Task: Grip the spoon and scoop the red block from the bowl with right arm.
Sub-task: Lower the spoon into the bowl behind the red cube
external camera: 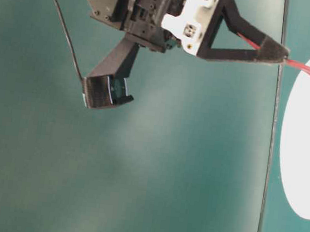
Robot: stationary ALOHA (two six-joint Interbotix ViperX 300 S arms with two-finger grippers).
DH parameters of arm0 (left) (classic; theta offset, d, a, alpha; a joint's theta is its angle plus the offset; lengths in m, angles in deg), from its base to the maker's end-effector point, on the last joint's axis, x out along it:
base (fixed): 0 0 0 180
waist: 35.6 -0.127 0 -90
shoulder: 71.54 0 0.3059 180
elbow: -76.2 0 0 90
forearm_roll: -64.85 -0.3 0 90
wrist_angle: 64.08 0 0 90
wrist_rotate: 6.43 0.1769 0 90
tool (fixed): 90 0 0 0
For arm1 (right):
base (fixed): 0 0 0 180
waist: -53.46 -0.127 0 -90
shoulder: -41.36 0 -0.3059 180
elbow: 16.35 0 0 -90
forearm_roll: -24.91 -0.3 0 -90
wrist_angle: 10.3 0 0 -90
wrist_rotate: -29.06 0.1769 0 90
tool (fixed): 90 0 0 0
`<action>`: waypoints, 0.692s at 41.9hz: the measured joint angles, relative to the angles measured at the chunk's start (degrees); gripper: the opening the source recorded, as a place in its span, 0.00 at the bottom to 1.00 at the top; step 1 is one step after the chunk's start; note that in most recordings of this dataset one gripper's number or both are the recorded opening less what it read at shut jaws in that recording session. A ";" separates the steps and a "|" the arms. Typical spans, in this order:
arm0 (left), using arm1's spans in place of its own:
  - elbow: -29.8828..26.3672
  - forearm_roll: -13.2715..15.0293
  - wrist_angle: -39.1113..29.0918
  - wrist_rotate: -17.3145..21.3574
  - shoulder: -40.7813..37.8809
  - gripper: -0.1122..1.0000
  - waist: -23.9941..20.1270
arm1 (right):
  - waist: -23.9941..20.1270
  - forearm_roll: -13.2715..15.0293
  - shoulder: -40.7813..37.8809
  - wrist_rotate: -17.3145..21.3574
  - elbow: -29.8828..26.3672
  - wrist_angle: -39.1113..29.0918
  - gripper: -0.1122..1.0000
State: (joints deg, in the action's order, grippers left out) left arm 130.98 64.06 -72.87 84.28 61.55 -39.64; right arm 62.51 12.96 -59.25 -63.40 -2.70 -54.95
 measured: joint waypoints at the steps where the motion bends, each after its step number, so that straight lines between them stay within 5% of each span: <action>1: 0.09 0.00 -0.09 -0.09 0.09 0.11 0.00 | 0.00 0.18 -0.18 0.00 0.00 0.35 0.32; 29: 0.00 -0.09 -0.09 0.00 0.09 0.11 -0.09 | -1.32 0.44 -3.43 0.00 -1.85 5.98 0.32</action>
State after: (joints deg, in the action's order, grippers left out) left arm 130.98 63.97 -72.96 84.28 61.64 -39.73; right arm 61.19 13.40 -62.68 -63.40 -4.55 -48.97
